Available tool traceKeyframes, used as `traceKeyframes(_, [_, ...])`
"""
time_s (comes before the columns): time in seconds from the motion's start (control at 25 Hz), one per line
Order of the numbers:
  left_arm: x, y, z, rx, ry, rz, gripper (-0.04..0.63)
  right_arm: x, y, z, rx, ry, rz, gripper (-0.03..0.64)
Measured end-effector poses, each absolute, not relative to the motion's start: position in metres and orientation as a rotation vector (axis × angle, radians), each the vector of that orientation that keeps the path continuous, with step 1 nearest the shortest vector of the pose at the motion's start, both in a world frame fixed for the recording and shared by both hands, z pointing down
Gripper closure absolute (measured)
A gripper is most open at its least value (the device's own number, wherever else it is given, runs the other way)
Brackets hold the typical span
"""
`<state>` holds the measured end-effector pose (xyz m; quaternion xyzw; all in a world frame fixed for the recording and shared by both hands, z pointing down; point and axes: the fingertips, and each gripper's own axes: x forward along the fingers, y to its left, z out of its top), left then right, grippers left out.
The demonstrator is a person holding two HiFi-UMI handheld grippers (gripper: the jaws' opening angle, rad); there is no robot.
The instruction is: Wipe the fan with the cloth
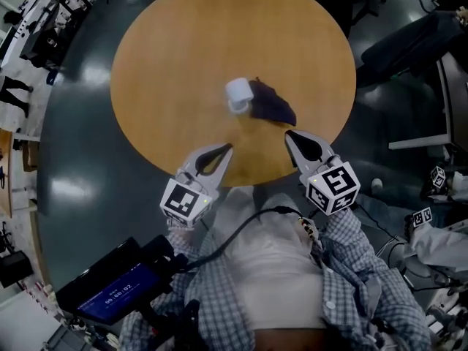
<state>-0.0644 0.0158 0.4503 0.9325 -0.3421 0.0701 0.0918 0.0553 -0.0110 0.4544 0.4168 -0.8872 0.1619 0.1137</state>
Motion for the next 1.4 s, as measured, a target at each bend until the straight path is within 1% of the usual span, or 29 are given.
traceKeyframes(0.32, [-0.054, -0.04, 0.456, 2.76, -1.021, 0.234, 0.594, 0.074, -0.054, 0.462, 1.175, -2.569, 0.562, 0.612])
traceKeyframes(0.48, [-0.05, -0.055, 0.472, 2.766, -0.99, 0.307, 0.594, 0.078, -0.066, 0.473, 1.124, -2.55, 0.601, 0.612])
traceKeyframes(0.52, [-0.049, -0.058, 0.478, 2.774, -0.986, 0.321, 0.586, 0.079, -0.069, 0.477, 1.111, -2.547, 0.613, 0.614])
traceKeyframes(0.64, [-0.045, -0.068, 0.497, 2.766, -0.982, 0.369, 0.52, 0.083, -0.083, 0.493, 1.094, -2.543, 0.632, 0.614])
traceKeyframes(0.8, [-0.05, -0.079, 0.516, 2.756, -1.012, 0.389, 0.474, 0.084, -0.091, 0.501, 1.091, -2.538, 0.634, 0.612])
traceKeyframes(1.2, [-0.044, -0.109, 0.52, 2.739, -1.004, 0.318, 0.428, 0.086, -0.107, 0.525, 1.074, -2.494, 0.568, 0.612])
traceKeyframes(1.4, [-0.029, -0.114, 0.516, 2.754, -0.965, 0.291, 0.423, 0.086, -0.115, 0.528, 1.049, -2.446, 0.482, 0.612])
